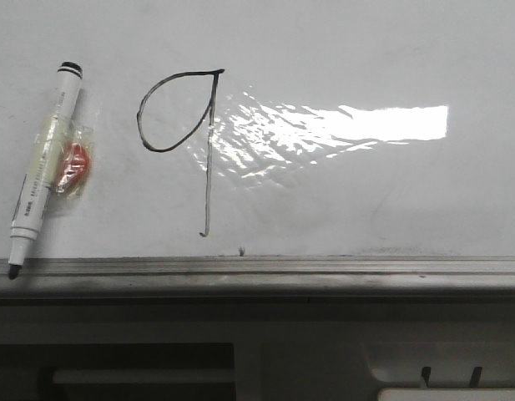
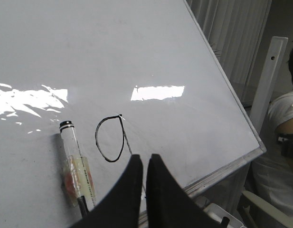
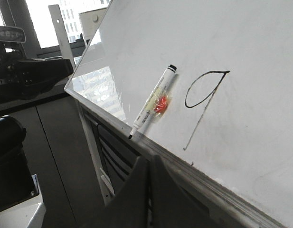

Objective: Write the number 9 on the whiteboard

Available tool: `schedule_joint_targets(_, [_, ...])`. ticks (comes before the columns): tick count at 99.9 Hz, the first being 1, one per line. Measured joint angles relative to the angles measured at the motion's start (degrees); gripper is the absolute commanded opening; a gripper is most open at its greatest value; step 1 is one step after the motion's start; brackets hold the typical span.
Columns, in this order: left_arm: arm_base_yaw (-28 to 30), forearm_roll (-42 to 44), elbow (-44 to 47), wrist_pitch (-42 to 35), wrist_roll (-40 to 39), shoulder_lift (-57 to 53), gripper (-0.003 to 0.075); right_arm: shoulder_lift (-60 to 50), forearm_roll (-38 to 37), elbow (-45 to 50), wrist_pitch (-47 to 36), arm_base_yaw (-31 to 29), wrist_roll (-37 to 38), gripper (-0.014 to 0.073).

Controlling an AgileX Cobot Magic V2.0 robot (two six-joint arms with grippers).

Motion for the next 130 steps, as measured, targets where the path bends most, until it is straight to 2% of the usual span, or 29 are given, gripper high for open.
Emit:
schedule_joint_targets(59, [0.0, -0.3, 1.4, 0.2, 0.0, -0.1, -0.0020, -0.7, 0.0, 0.0, 1.7, 0.0, 0.5, -0.0069])
schedule_joint_targets(64, [0.0, 0.9, 2.4, -0.8, 0.0, -0.1, -0.0020, -0.7, 0.0, 0.0, 1.7, 0.0, 0.5, -0.0069])
schedule_joint_targets(72, [1.3, 7.9, 3.1, -2.5, 0.0, -0.1, -0.0020, -0.7, 0.0, 0.0, 1.7, 0.0, 0.5, -0.0069])
schedule_joint_targets(86, [8.3, 15.6, 3.1, -2.7, -0.1, -0.2, -0.0020, -0.7, 0.0, 0.0, 1.7, 0.0, 0.5, -0.0069])
schedule_joint_targets(107, [24.3, 20.2, 3.1, 0.7, -4.9, -3.3, -0.0020, -0.7, 0.0, 0.0, 1.7, 0.0, 0.5, -0.0069])
schedule_joint_targets(117, [32.6, 23.2, 3.1, 1.8, -11.8, -3.3, -0.0020, -0.7, 0.0, 0.0, 1.8, 0.0, 0.5, -0.0069])
schedule_joint_targets(130, [39.9, 26.5, 3.1, 6.1, -19.8, -3.3, -0.0020, -0.7, 0.0, 0.0, 1.8, 0.0, 0.5, -0.0069])
